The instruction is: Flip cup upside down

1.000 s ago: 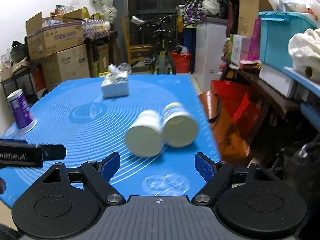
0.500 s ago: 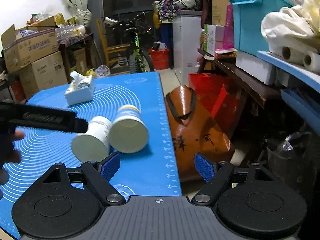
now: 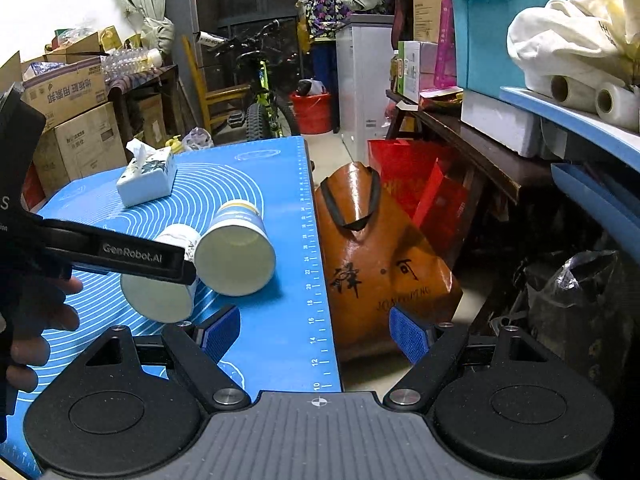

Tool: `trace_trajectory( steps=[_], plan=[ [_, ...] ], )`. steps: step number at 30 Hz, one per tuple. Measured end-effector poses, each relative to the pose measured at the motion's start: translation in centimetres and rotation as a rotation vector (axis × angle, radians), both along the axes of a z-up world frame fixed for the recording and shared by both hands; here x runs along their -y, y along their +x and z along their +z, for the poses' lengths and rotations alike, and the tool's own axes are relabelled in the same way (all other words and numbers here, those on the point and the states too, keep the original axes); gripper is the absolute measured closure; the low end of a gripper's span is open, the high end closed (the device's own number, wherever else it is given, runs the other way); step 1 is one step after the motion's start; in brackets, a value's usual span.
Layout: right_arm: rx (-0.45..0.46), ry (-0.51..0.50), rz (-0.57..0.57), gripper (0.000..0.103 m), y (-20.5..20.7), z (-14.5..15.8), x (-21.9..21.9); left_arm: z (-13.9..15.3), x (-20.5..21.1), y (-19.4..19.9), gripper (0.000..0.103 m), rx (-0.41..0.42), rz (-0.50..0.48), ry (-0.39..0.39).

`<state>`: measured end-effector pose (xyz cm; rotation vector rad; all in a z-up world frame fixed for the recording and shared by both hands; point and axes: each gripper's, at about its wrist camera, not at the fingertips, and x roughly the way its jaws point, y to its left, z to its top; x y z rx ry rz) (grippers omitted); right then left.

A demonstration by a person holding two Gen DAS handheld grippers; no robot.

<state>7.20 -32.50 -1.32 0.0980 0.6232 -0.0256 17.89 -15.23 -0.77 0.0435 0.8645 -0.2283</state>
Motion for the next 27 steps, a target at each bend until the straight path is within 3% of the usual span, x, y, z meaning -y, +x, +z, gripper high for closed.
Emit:
trace_trajectory(
  steps=[3, 7, 13, 27],
  plan=[
    [-0.003, 0.000, 0.002, 0.019, 0.0, -0.1, -0.1, -0.1, -0.2, 0.1, 0.035, -0.040, -0.023, -0.046],
    [-0.006, -0.010, 0.009, 0.019, -0.1, -0.1, -0.7, 0.2, -0.2, -0.3, 0.038, -0.019, -0.031, -0.023],
    [-0.001, -0.021, 0.024, 0.019, -0.2, 0.4, -1.6, 1.2, -2.5, -1.6, 0.039, 0.029, -0.025, -0.018],
    [0.008, -0.036, 0.141, 0.019, -0.7, 1.7, -8.5, 1.3, -13.9, -4.2, 0.039, 0.053, 0.157, 0.072]
  ],
)
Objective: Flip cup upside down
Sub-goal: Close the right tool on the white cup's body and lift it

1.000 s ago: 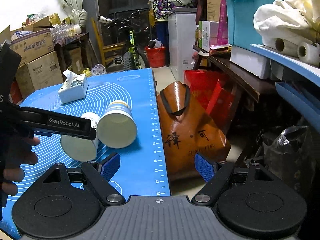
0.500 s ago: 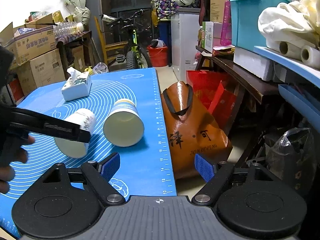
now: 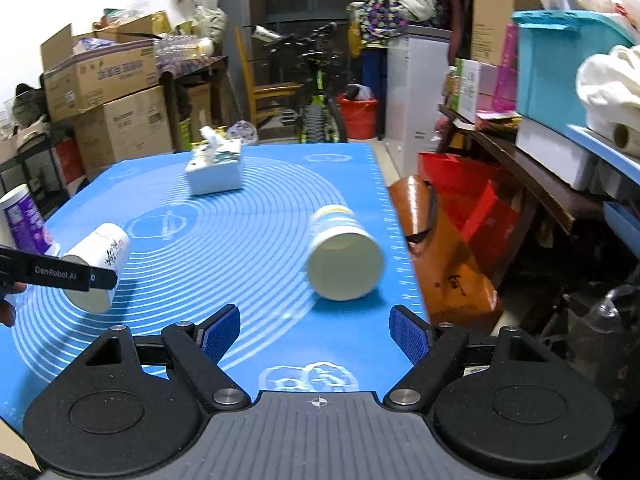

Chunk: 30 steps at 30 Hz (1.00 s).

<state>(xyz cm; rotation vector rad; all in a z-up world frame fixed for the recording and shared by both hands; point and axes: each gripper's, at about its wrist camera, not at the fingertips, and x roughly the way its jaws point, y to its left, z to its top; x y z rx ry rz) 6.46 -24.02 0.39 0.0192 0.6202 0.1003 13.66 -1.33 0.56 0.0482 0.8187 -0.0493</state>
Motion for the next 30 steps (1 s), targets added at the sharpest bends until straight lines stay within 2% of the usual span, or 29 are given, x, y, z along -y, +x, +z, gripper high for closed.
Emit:
trace_trajectory(
  steps=[4, 8, 11, 13, 21, 30],
  plan=[
    [-0.018, 0.007, 0.019, 0.019, 0.1, -0.1, -1.2, -1.0, -1.2, 0.0, 0.037, -0.027, 0.020, 0.007],
    [-0.037, 0.001, 0.022, 0.019, 0.3, -0.4, -1.8, -1.3, -1.8, -0.2, 0.033, -0.020, 0.031, -0.018],
    [-0.047, -0.004, 0.021, 0.019, 0.5, -0.5, -1.8, -1.5, -2.2, -0.4, 0.027, -0.029, 0.031, -0.032],
    [-0.049, -0.009, 0.019, 0.019, 0.6, -0.5, -1.8, -1.7, -2.3, -0.6, 0.019, -0.026, 0.031, -0.029],
    [-0.057, -0.014, 0.019, 0.019, 0.6, -0.4, -1.7, -1.6, -2.4, -1.0, 0.019, -0.012, 0.032, -0.026],
    [-0.044, -0.015, 0.054, 0.019, 0.2, 0.5, -2.9, -0.1, -2.7, -2.8, 0.016, 0.008, 0.019, -0.045]
  ],
)
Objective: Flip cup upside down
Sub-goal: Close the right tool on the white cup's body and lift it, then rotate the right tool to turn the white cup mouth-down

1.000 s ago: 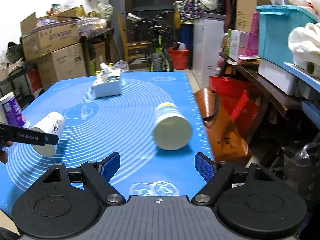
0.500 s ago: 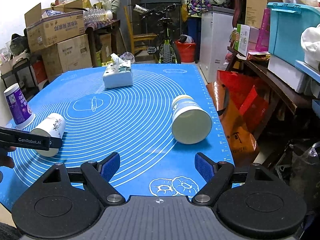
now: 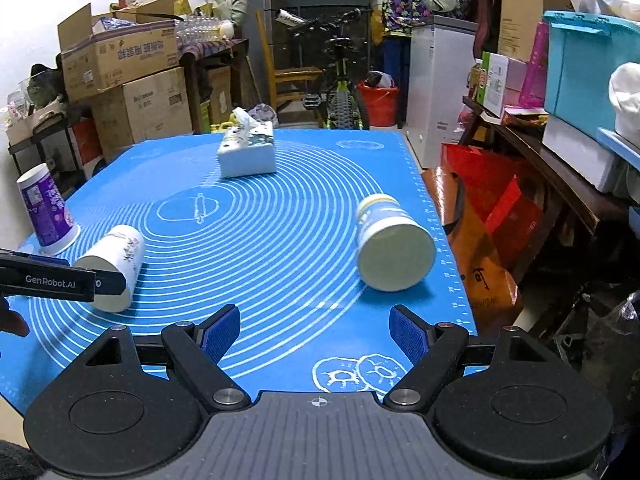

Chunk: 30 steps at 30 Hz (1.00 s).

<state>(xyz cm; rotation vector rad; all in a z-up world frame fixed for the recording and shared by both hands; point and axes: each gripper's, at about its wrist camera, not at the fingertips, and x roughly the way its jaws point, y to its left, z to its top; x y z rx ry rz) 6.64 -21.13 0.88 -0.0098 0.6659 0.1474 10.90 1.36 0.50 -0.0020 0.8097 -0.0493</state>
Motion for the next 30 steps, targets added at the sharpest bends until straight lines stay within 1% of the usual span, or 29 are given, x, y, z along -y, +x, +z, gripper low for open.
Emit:
trace_trajectory(
  steps=[5, 10, 11, 13, 14, 17, 19, 23, 26, 30],
  plan=[
    [0.001, 0.007, 0.042, 0.019, 0.4, 0.8, -1.4, 1.3, -0.7, -1.7, 0.016, 0.029, -0.010, 0.002],
    [-0.001, 0.020, 0.120, 0.019, 1.5, 2.2, -4.0, 2.1, -2.1, -3.1, 0.016, 0.042, -0.012, -0.002],
    [0.000, 0.016, 0.137, 0.019, 1.9, 2.5, -4.7, 2.1, -2.4, -3.4, 0.016, 0.044, -0.008, -0.004],
    [-0.007, 0.011, 0.177, 0.019, 2.7, 3.1, -6.2, 2.1, -3.3, -3.8, 0.009, 0.041, 0.001, -0.004],
    [-0.017, 0.015, 0.198, 0.019, 3.3, 3.4, -7.0, 2.1, -3.6, -3.9, 0.009, 0.040, 0.003, -0.001],
    [-0.069, 0.030, 0.266, 0.019, 5.2, 4.2, -9.4, 1.6, -4.6, -4.1, 0.009, 0.029, 0.013, 0.029],
    [-0.101, 0.020, 0.295, 0.019, 6.6, 4.5, -11.1, 1.2, -5.4, -4.0, 0.009, 0.021, 0.029, 0.045],
    [-0.214, 0.034, 0.345, 0.019, 9.7, 4.4, -14.0, 0.2, -7.5, -3.9, 0.009, 0.004, 0.072, 0.022],
    [-0.299, 0.043, 0.361, 0.019, 12.0, 4.0, -15.5, -0.2, -8.6, -3.6, 0.009, 0.006, 0.102, 0.019],
    [-0.407, 0.058, 0.358, 0.019, 14.5, 2.6, -17.2, -0.4, -9.7, -3.5, 0.009, 0.009, 0.121, 0.005]
  ],
)
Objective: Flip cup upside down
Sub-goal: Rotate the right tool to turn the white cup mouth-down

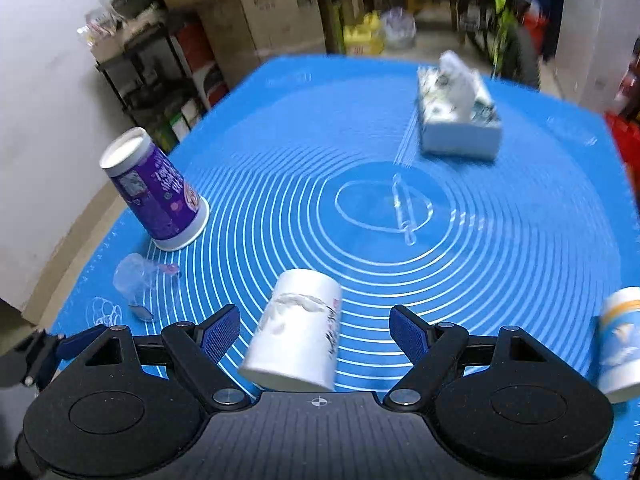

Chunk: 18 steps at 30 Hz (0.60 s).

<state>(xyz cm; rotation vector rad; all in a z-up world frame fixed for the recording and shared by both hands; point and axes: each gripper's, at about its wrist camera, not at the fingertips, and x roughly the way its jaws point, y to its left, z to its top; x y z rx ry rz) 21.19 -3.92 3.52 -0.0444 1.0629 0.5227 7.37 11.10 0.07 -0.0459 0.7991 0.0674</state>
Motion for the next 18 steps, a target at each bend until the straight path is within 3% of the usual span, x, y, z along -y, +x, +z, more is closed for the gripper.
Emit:
trace_trajectory(
  steps=[7, 10, 13, 18],
  plan=[
    [-0.206, 0.006, -0.007, 0.020, 3.9, -3.1, -2.0, -0.3, -0.5, 0.2, 0.009, -0.006, -0.006, -0.013],
    [-0.250, -0.018, 0.001, 0.037, 4.1, -4.4, -2.6, -0.4, -0.4, 0.4, 0.009, -0.004, -0.011, -0.009],
    [-0.205, 0.003, 0.015, 0.044, 3.3, -4.2, -2.5, -0.4, -0.3, 0.4, 0.009, -0.003, -0.011, -0.013],
    [0.036, -0.030, 0.009, 0.047, 0.3, -2.5, -1.4, -0.5, 0.1, 0.5, 0.009, 0.000, -0.016, -0.011]
  ],
)
